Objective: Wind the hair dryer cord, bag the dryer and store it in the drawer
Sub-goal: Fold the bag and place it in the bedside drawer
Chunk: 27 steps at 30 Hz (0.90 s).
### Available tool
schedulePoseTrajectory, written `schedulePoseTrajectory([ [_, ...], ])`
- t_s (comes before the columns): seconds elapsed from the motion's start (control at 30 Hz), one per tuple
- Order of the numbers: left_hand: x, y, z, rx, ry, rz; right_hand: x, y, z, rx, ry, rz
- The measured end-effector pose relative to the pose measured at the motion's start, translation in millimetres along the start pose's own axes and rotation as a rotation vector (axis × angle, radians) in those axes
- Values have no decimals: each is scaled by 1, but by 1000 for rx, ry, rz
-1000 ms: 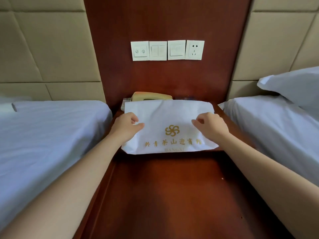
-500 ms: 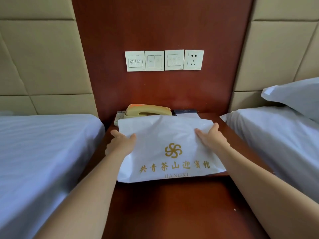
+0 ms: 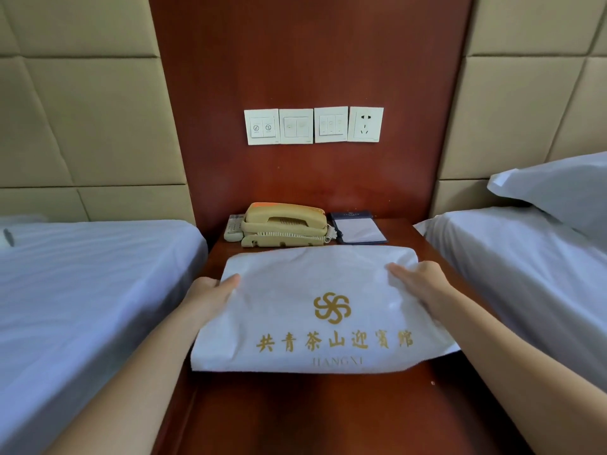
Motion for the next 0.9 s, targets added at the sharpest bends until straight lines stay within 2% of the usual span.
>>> schedulePoseTrajectory([
  [0.27,24,-112,-4,-143,-110,-90,39,-99,-60,65,142,168],
  [0.47,12,-175,19,-76,-132,11,54,-135,-110,44,128,261],
  [0.8,-19,-177,53,56,35,213,44,-105,-154,-84,-52,265],
  [0.9,-25,-161,50,13,56,190,40,-91,-152,-85,-71,231],
])
Point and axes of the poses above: each hand's wrist, its own y-axis towards the middle knuckle, its own x-axis out of the back of the hand, z = x × y, the point moved 6 cm from there along y, towards the middle knuckle, and after that the axes turned 15 degrees about -x, right-handed, at the moved point
